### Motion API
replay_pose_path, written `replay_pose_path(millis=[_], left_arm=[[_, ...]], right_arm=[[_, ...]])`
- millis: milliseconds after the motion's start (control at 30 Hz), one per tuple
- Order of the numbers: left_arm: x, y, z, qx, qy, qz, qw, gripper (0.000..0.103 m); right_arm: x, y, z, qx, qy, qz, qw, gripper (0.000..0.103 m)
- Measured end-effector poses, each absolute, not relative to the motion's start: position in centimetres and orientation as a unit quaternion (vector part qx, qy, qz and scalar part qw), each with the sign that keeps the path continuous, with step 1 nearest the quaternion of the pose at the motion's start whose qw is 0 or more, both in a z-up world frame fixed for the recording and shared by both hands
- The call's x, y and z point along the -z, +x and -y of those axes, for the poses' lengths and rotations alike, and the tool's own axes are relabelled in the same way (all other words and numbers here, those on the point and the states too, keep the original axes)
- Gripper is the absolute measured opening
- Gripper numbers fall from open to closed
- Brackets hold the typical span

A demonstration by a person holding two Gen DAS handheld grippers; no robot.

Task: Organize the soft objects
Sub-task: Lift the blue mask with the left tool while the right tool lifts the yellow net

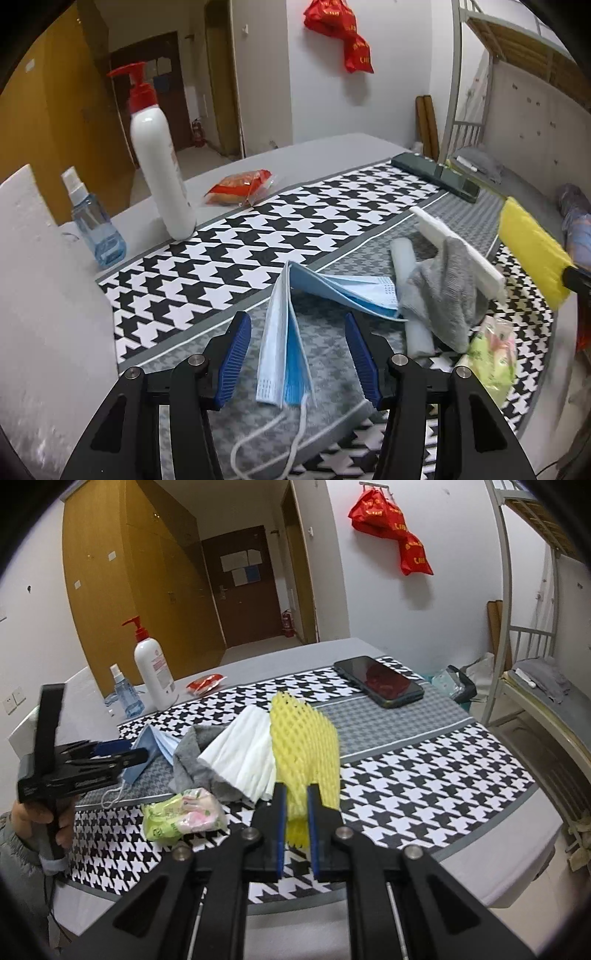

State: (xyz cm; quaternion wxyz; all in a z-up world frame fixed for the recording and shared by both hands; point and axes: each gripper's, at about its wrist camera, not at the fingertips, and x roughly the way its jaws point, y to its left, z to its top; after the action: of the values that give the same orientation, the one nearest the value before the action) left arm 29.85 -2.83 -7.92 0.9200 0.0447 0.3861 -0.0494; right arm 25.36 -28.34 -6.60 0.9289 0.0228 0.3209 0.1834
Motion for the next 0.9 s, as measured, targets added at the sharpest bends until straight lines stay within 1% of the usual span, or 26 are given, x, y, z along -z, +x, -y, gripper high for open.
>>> replay_pose_path(millis=[167, 367, 467, 500, 533, 567, 600, 633, 767, 800, 900], left_arm=[[8.7, 31.3, 2.8, 0.031, 0.05, -0.402, 0.914, 0.055], [9.0, 31.9, 3.1, 0.019, 0.059, -0.402, 0.913, 0.055], [9.5, 32.2, 3.2, 0.015, 0.066, -0.409, 0.91, 0.052], [9.5, 32.3, 3.0, 0.015, 0.061, -0.412, 0.909, 0.044], [9.5, 32.2, 2.8, 0.014, 0.056, -0.411, 0.91, 0.032], [9.5, 32.2, 2.6, 0.013, 0.05, -0.411, 0.91, 0.027], [9.4, 32.2, 2.3, 0.011, 0.043, -0.412, 0.91, 0.018], [9.5, 32.2, 2.2, 0.013, 0.04, -0.413, 0.91, 0.014], [9.5, 32.1, 2.0, 0.024, 0.03, -0.414, 0.909, 0.009], [9.4, 32.0, 1.9, 0.024, 0.028, -0.412, 0.911, 0.007], [8.9, 31.3, 1.7, 0.024, 0.028, -0.4, 0.916, 0.006]], right_arm=[[6.5, 25.0, 28.2, -0.196, 0.022, -0.316, 0.928, 0.013], [6.6, 24.7, 28.1, -0.204, 0.025, -0.314, 0.927, 0.013], [6.7, 24.5, 28.0, -0.207, 0.025, -0.314, 0.926, 0.013], [6.7, 24.6, 28.0, -0.207, 0.024, -0.315, 0.926, 0.013], [6.8, 24.6, 28.0, -0.208, 0.024, -0.316, 0.925, 0.013], [6.8, 24.5, 28.0, -0.208, 0.025, -0.317, 0.925, 0.013], [6.9, 24.5, 28.0, -0.207, 0.024, -0.318, 0.925, 0.013], [6.9, 24.5, 27.9, -0.207, 0.023, -0.319, 0.925, 0.013], [6.8, 24.3, 27.9, -0.207, 0.022, -0.319, 0.925, 0.013], [6.8, 24.2, 27.9, -0.207, 0.022, -0.319, 0.924, 0.013], [6.6, 23.9, 27.8, -0.206, 0.019, -0.318, 0.925, 0.013]])
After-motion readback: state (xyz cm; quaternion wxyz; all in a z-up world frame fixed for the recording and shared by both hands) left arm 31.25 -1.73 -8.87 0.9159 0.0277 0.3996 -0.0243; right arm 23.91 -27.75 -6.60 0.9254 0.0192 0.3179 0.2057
